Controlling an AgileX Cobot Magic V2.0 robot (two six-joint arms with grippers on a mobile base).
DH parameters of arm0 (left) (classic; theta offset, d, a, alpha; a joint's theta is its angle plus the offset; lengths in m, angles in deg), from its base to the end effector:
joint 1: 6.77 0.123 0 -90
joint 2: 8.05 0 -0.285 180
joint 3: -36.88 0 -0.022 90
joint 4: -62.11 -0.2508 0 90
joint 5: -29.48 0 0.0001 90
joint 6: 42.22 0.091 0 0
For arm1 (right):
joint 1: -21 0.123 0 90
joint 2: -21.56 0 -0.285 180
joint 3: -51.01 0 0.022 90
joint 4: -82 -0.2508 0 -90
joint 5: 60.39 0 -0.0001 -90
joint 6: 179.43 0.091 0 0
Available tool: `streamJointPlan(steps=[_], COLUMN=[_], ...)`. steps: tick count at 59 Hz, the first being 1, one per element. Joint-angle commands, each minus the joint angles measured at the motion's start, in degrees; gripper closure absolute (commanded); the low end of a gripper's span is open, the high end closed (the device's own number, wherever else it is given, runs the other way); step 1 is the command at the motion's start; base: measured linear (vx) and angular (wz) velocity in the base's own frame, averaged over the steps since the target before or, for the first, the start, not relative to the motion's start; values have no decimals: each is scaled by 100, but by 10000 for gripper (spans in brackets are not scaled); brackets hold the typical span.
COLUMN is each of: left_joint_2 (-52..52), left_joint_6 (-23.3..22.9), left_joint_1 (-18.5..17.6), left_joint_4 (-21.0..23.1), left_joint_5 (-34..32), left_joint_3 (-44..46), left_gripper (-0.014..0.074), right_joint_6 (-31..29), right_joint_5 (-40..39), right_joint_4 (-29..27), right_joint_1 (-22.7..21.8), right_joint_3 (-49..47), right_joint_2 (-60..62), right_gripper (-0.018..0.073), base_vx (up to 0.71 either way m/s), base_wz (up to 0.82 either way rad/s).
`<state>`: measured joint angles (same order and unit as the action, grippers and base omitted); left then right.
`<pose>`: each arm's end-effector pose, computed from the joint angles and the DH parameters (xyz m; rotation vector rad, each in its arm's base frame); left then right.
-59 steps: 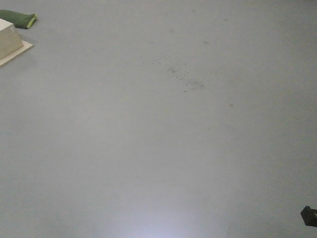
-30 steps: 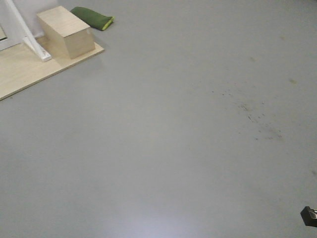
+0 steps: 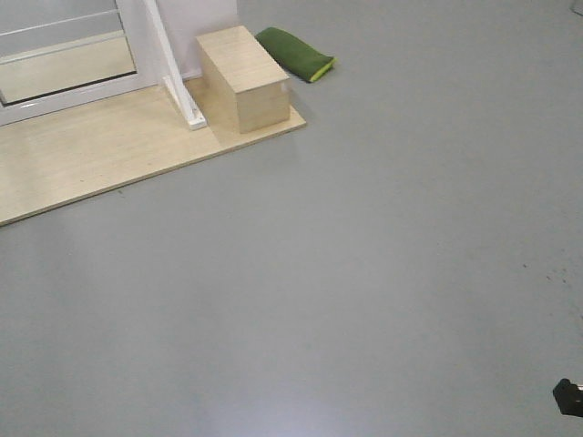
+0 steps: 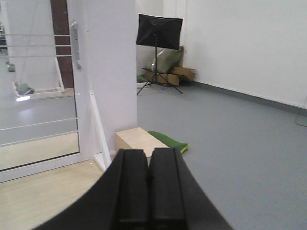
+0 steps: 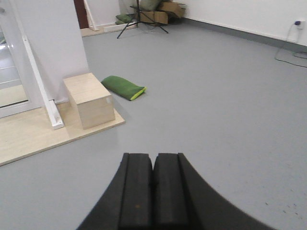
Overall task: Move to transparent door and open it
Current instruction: 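Turn and drive the base toward the white-framed glass sliding door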
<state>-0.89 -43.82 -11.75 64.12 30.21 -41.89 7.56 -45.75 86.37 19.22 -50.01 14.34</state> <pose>0.0565 -0.0050 0.2035 0.0185 1.5136 -0.1205 0.0553 -0.0035 0.1802 0.0837 1.7573 -0.0045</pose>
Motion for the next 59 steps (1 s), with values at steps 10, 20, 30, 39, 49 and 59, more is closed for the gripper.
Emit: streamJointPlan(steps=[10, 20, 30, 39, 49, 59], left_joint_2=[-69, -69, -69, -69, -69, -69], left_joint_6=[-48, -48, -48, -48, -48, -48], left_joint_1=[-24, -24, -24, -24, -24, -24], left_joint_4=[13, 13, 13, 13, 13, 13], left_joint_5=[-460, -460, -460, -460, -460, -460], left_joint_3=[-172, -172, -172, -172, -172, -172], left_gripper=[602, 602, 602, 602, 602, 602], right_joint_6=[-33, -33, -33, -33, -33, -33], right_joint_5=[-463, -463, -463, -463, -463, -463], right_joint_4=[26, 26, 26, 26, 26, 26], right_joint_1=[-31, -31, -31, -31, -31, -31], right_joint_3=[72, 72, 72, 72, 72, 72], right_joint_2=[78, 78, 78, 78, 78, 78], right_gripper=[567, 567, 567, 567, 567, 567], base_vx=[65, 64, 63, 63, 62, 60], base_wz=[46, 45, 44, 42, 40, 38])
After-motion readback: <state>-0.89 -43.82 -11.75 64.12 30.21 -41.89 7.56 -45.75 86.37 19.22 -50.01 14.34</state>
